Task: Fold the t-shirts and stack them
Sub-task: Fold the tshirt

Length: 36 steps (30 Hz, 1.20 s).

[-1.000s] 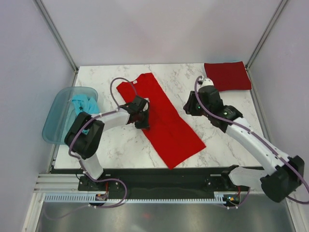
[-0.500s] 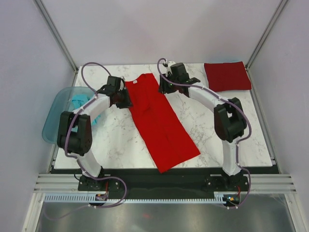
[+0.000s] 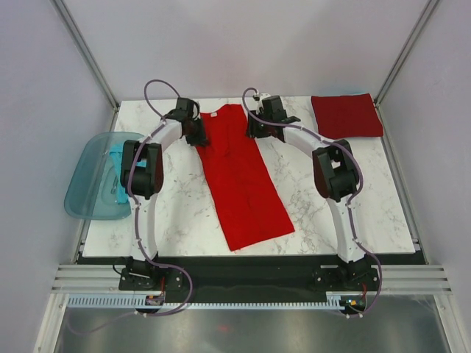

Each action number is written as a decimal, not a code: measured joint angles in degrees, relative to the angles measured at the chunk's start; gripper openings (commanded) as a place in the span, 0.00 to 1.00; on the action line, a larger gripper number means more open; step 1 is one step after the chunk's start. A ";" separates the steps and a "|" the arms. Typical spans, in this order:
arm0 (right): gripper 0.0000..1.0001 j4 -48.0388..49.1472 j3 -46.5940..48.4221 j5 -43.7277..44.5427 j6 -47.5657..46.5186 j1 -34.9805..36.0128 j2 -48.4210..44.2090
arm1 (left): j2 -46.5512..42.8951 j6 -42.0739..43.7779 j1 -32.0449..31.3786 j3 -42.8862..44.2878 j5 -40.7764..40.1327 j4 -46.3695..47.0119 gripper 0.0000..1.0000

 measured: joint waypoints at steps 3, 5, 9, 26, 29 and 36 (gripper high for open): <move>0.48 1.84 -2.64 1.20 1.01 -0.79 -2.34 | 6.14 0.63 0.68 10.12 0.72 -1.75 0.34; 0.48 2.29 -3.93 1.95 1.66 -1.20 -3.87 | 9.70 0.83 1.09 16.20 0.92 -2.82 0.36; 0.48 3.32 -8.46 3.26 3.23 -1.73 -8.24 | 16.79 1.66 1.60 28.26 4.13 -3.89 0.39; 0.46 -4.83 -45.07 4.52 12.50 -1.18 -37.42 | -27.80 4.28 -2.08 -19.32 7.43 -4.11 0.45; 0.49 -5.29 -52.26 4.70 13.92 0.98 -42.82 | -36.74 4.07 -6.60 -30.93 6.03 -3.21 0.45; 0.49 -4.85 -62.82 4.79 16.72 8.90 -51.56 | -42.42 0.76 -14.05 -49.31 2.84 -4.07 0.49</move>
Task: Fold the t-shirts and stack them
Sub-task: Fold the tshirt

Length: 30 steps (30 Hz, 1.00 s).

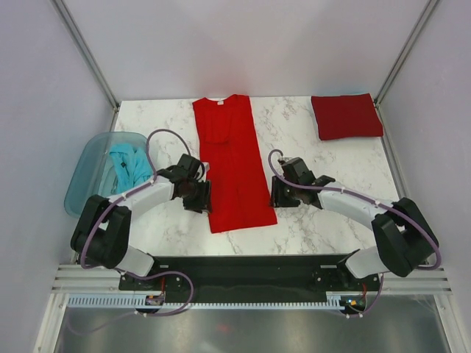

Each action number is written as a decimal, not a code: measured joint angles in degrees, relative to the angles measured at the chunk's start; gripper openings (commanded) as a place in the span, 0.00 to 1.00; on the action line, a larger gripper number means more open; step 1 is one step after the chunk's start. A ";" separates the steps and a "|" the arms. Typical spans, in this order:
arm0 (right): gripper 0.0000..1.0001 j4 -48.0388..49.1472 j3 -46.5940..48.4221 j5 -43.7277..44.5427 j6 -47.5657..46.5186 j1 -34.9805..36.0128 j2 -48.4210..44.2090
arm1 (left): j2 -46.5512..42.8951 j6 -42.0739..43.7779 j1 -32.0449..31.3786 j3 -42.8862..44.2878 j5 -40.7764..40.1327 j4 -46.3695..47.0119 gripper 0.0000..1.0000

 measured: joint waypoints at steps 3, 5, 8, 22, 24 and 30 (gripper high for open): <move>0.49 0.52 -2.69 0.98 0.70 0.92 -1.01 | -1.75 -1.95 -0.39 -2.97 -1.44 0.44 0.49; 0.48 0.90 -4.37 1.46 1.29 1.46 -1.20 | -2.62 -2.80 -0.98 -3.89 -2.27 1.01 0.49; 0.47 1.81 -6.64 1.77 2.54 3.08 -1.68 | -2.86 -3.37 -2.60 -5.31 -2.54 2.38 0.49; 0.00 7.89 -15.69 7.32 15.39 14.45 -8.70 | -5.62 -4.35 -4.42 -8.57 -2.60 3.61 0.03; 0.01 7.30 -16.57 9.77 18.47 17.66 -11.04 | -6.71 -5.18 -4.50 -8.35 -4.74 2.23 0.02; 0.27 6.29 -18.14 15.41 28.24 27.39 -15.08 | -11.52 -5.66 -4.74 -6.91 -9.09 -4.94 0.27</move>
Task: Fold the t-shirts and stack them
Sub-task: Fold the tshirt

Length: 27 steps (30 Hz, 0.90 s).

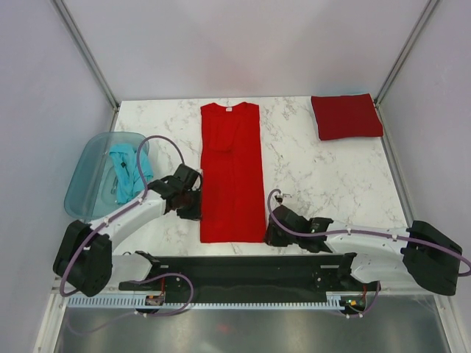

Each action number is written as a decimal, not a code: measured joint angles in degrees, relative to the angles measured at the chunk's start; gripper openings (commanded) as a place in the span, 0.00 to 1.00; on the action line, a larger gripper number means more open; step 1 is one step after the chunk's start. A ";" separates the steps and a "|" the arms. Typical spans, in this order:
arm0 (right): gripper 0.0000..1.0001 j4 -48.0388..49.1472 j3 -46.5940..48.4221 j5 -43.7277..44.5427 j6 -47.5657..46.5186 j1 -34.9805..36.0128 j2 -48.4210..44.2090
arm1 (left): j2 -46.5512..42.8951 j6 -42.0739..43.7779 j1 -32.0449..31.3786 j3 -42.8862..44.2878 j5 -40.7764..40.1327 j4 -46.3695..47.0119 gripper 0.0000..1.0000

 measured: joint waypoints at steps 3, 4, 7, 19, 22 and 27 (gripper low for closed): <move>0.31 -1.88 0.17 1.79 2.03 2.51 0.00 | -4.76 -0.02 -0.17 1.09 1.27 -1.75 0.25; 0.31 -2.97 0.46 2.29 2.51 2.99 0.00 | -6.45 -0.04 -0.28 1.55 2.67 -1.57 0.23; 0.32 -5.40 1.86 3.67 3.02 3.26 -0.09 | -9.70 -0.46 -0.46 2.84 6.05 -0.44 0.14; 0.30 -9.75 5.01 7.43 2.08 3.30 -8.15 | -6.67 -6.25 -0.57 -6.40 8.81 1.77 0.02; 0.30 -10.21 6.21 7.76 1.01 3.30 -9.05 | -6.34 -10.88 -0.57 -7.56 8.28 1.68 0.02; 0.31 -10.60 7.48 8.00 -1.14 3.23 -11.54 | -3.26 -14.91 -0.59 -8.50 6.21 2.32 0.02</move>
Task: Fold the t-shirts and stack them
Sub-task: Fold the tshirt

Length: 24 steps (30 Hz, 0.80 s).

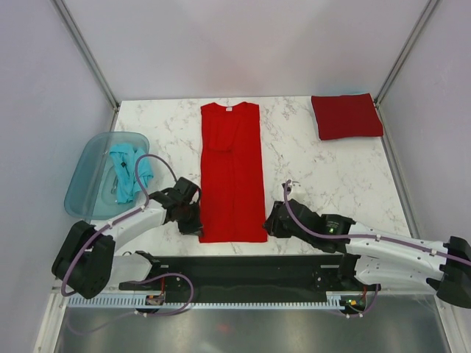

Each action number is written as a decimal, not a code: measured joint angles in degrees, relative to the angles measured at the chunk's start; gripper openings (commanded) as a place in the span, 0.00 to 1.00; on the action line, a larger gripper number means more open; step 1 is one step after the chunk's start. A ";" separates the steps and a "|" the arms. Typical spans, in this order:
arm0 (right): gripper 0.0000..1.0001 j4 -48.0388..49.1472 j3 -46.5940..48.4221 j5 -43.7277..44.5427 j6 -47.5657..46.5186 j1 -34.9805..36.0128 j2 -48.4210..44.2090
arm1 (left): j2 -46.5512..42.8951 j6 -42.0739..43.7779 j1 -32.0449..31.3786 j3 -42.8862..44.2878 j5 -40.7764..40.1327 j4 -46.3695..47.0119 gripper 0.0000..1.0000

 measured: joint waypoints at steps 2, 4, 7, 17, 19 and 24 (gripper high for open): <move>0.32 -0.46 0.33 0.31 -0.81 -0.15 -1.53 | 0.92 -1.20 0.00 -0.50 -1.38 -0.22 0.02; 0.32 -1.09 0.92 0.55 -1.81 -0.70 -2.71 | 0.92 -2.12 0.00 -0.52 -2.69 -0.61 0.02; 0.34 -2.16 1.99 0.61 -3.34 -2.23 -3.45 | 1.46 -3.04 -0.07 0.02 -3.74 -1.07 0.02; 0.37 -2.95 7.13 -2.21 -10.58 -12.35 0.98 | 0.70 -1.51 -0.70 5.79 -4.63 -5.09 0.26; 0.37 -2.45 9.27 -3.43 -13.07 -16.55 4.00 | -1.90 -0.59 -1.55 7.89 -3.58 -5.68 0.32; 0.38 0.81 16.04 -5.57 -19.87 -24.46 14.03 | -5.05 0.44 -4.66 11.72 1.25 -1.62 0.35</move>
